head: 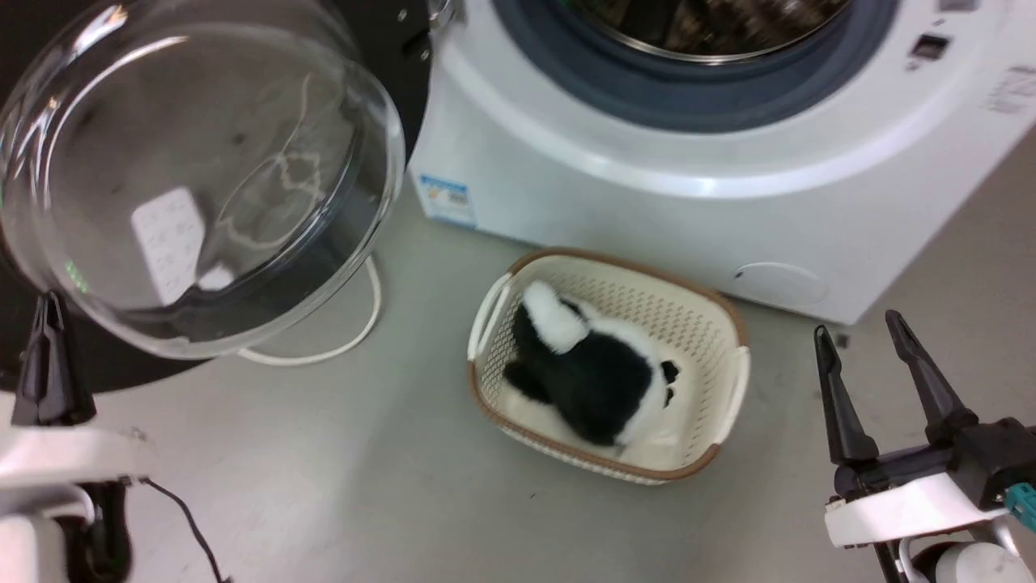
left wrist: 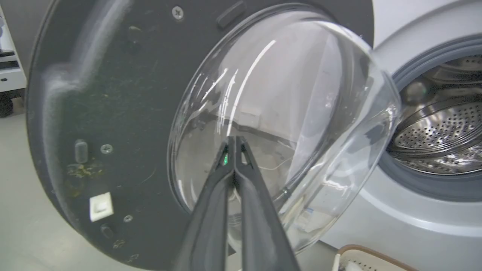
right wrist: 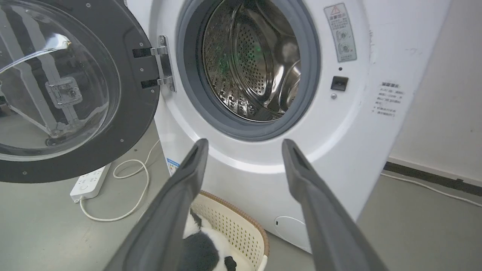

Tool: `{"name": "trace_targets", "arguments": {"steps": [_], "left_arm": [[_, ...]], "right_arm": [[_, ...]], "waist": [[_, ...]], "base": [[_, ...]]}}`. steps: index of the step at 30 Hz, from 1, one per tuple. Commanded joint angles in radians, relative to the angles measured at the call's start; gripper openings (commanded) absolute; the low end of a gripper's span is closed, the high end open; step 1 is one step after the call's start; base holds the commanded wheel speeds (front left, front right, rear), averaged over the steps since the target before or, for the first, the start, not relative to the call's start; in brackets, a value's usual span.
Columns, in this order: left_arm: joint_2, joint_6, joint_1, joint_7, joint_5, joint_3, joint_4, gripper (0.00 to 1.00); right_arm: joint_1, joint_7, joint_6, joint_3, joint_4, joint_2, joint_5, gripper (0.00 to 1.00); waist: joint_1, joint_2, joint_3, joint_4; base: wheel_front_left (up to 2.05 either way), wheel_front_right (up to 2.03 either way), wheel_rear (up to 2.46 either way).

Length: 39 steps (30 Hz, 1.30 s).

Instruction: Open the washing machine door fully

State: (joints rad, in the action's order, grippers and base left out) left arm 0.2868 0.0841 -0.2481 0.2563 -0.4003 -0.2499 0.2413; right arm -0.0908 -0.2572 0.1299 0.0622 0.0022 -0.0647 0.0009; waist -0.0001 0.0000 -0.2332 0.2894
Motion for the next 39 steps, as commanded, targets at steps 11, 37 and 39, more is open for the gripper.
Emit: {"name": "trace_targets", "arguments": {"steps": [11, 37, 39], "left_arm": [[-0.209, 0.023, 0.231, 0.005, 0.157, 0.002, -0.310, 1.00], [-0.236, -0.082, 0.337, 0.005, 0.257, 0.301, -0.285, 1.00], [-0.236, -0.086, 0.338, 0.005, 0.269, 0.307, -0.287, 1.00]], "right_arm": [[0.045, -0.004, 0.001, 0.032, -0.023, 0.014, 0.027, 1.00], [0.129, -0.005, 0.001, -0.004, 0.001, 0.014, 0.071, 1.00], [0.130, -0.005, 0.001, -0.004, 0.003, 0.014, 0.072, 1.00]], "waist": [[0.0001, 0.0000, 0.137, -0.196], [0.0001, 0.0000, 0.173, -0.286], [0.0001, 0.0000, 0.175, -0.286]], "base": [[0.00, 0.00, 0.00], [0.00, 0.00, 0.00], [0.00, 0.00, 0.00]]}}
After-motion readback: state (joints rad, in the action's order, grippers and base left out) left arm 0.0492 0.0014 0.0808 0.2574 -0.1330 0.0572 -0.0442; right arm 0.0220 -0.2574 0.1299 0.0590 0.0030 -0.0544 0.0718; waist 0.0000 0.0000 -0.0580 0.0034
